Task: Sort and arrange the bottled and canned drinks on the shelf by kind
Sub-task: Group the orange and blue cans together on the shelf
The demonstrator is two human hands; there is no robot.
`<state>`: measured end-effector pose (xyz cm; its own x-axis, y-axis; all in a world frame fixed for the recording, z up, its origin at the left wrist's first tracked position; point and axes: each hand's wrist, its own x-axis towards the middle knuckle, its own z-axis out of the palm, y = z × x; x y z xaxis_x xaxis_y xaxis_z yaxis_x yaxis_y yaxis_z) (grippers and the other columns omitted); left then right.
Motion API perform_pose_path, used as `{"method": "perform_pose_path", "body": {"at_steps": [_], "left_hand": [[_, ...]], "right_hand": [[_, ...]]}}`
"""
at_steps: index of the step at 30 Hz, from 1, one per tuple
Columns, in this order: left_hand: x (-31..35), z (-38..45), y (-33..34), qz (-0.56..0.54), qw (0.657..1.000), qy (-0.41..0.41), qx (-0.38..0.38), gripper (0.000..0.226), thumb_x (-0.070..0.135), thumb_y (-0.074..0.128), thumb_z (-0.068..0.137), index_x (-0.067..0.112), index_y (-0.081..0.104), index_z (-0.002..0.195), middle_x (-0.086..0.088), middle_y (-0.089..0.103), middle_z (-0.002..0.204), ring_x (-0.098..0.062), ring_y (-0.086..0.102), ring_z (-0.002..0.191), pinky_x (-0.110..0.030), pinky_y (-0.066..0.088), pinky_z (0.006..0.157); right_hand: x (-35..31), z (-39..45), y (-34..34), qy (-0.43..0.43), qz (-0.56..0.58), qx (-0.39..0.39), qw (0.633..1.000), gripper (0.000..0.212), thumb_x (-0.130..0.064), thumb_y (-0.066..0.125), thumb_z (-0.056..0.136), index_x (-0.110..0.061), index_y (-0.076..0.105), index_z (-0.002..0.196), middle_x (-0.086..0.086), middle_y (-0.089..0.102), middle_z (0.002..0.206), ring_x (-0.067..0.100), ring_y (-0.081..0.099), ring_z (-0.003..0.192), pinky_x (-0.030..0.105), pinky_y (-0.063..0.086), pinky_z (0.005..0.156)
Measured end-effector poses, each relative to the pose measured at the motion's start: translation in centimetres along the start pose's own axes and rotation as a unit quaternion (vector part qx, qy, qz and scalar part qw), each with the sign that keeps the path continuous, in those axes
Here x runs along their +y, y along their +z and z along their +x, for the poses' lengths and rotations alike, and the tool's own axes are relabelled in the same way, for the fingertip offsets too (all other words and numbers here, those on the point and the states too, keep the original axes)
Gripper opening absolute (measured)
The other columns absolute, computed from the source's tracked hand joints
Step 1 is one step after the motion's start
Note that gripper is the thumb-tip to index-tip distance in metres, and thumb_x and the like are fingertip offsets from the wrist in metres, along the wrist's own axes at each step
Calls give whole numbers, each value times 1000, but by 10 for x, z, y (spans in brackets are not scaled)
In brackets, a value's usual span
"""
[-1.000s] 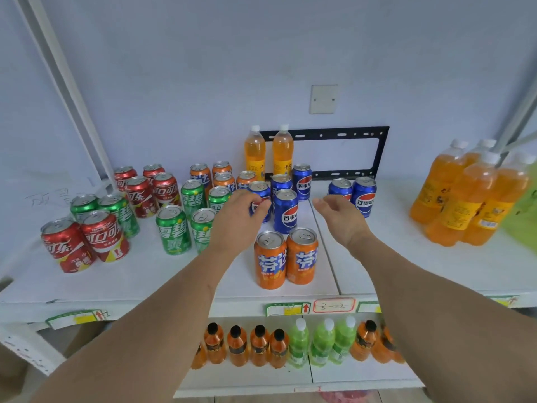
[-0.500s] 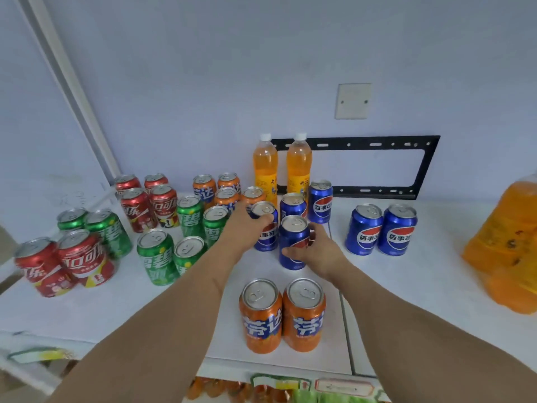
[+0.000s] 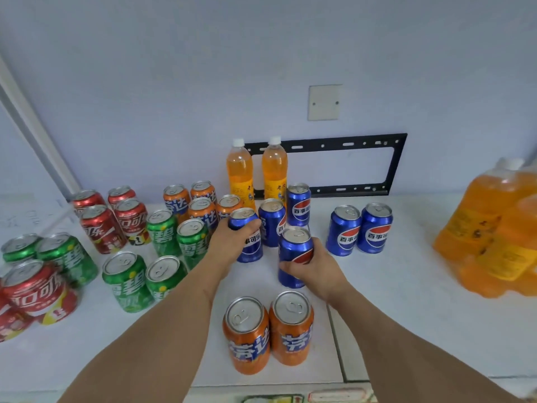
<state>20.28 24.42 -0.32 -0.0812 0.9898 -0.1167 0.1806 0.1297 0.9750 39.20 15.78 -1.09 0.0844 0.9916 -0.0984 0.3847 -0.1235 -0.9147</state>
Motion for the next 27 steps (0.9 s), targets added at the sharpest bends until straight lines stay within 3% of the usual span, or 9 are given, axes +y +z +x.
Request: {"method": "perform_pose_path", "body": {"at_steps": [4,10,15,18,23,27], "left_hand": [[23,-2,13,-67,997,-20,-22,64,56,80,69,31,59,124,4,70,115,-21,66,103,-47,54,90],[75,-11,40,-101,994,-3,-50,55,63,76,68,31,60,110,-2,75,100,-26,73,89,-50,58,84],[93,-38,77,-111,993,9,-28,47,62,70,77,29,60,108,0,74,94,-22,73,84,-41,60,78],[93,-58,108,-121,992,0,-24,64,67,73,70,28,57,117,-1,71,103,-21,71,89,-40,59,78],[88,-92,160,-145,989,5,9,42,54,76,77,26,61,106,1,72,98,-18,71,86,-36,59,70],[62,-113,187,-100,995,19,14,45,47,80,75,25,63,111,5,72,101,-15,70,89,-31,56,67]], "right_hand": [[-2,-21,-19,-2,15,39,999,66,-32,81,75,-30,39,126,-9,54,116,10,53,105,18,43,77],[1,-45,-58,-5,16,95,995,68,-33,81,75,-30,39,129,-10,54,117,11,53,106,26,45,83],[12,-63,-91,-21,23,110,993,66,-32,82,74,-29,43,127,-7,58,117,15,57,106,28,49,83],[21,-72,-114,-33,35,103,994,63,-26,83,75,-31,41,122,-9,58,112,12,57,101,25,48,80],[46,-80,-155,-29,28,85,996,67,-28,83,73,-28,41,125,-7,58,114,14,58,102,25,48,81],[67,-89,-180,-20,23,71,997,70,-29,83,73,-27,40,128,-5,58,116,14,57,102,25,48,80]]}}
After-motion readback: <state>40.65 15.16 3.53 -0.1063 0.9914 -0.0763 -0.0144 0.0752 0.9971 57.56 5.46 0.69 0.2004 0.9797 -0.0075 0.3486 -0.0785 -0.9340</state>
